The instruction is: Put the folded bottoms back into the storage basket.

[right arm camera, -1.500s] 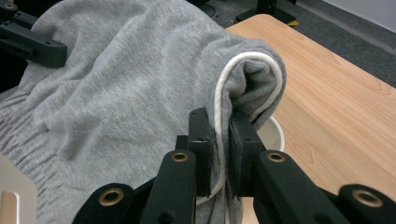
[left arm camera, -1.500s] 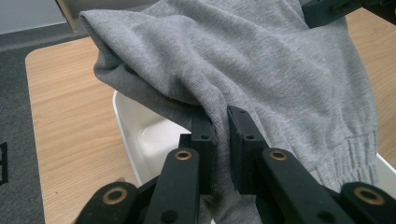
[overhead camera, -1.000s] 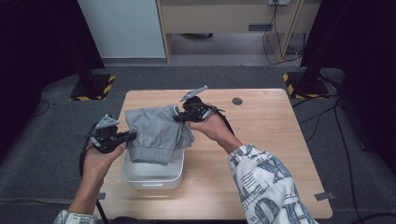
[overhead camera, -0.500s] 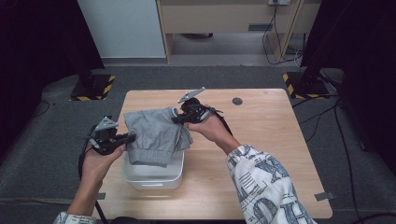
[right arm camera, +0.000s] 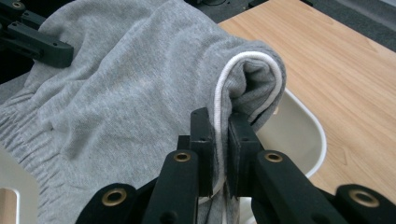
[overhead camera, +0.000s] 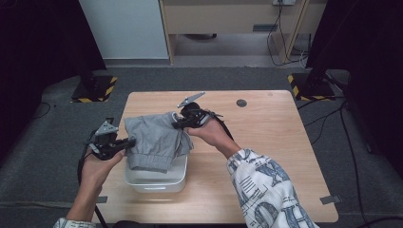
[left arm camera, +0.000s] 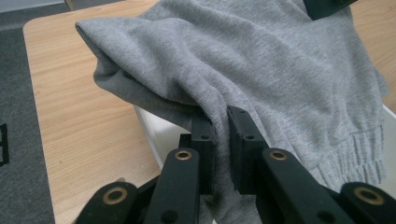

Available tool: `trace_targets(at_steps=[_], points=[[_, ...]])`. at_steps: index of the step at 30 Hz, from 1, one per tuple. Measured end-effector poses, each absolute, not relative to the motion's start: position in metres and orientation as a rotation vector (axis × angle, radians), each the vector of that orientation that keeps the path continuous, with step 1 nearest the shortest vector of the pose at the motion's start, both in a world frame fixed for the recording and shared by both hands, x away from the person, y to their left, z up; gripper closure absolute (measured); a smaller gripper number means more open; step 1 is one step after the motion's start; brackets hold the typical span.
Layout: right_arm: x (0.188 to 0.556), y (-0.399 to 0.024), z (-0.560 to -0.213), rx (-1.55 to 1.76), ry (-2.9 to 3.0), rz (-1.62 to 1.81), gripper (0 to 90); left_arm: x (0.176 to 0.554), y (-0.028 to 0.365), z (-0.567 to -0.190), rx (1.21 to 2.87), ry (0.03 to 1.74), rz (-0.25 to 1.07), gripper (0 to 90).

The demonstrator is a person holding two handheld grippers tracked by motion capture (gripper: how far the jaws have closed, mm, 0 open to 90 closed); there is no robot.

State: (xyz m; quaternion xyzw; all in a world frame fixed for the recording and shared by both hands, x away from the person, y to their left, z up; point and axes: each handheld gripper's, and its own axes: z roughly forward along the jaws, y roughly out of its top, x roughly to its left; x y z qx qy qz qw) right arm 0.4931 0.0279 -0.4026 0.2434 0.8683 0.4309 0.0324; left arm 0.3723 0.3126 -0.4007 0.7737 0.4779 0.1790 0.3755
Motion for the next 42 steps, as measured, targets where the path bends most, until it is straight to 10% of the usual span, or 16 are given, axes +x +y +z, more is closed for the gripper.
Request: trace_targets(at_steps=[33,42], points=[[0.494,0.022,-0.419,0.797,2.738,1.256,79.1,0.377,0.305,-0.425,2.035,1.245,0.393,80.0],[0.499,0.014,-0.422,0.863,2.698,1.239,50.7,0.379,0.311,-0.425,1.986,1.263,0.482,34.4]])
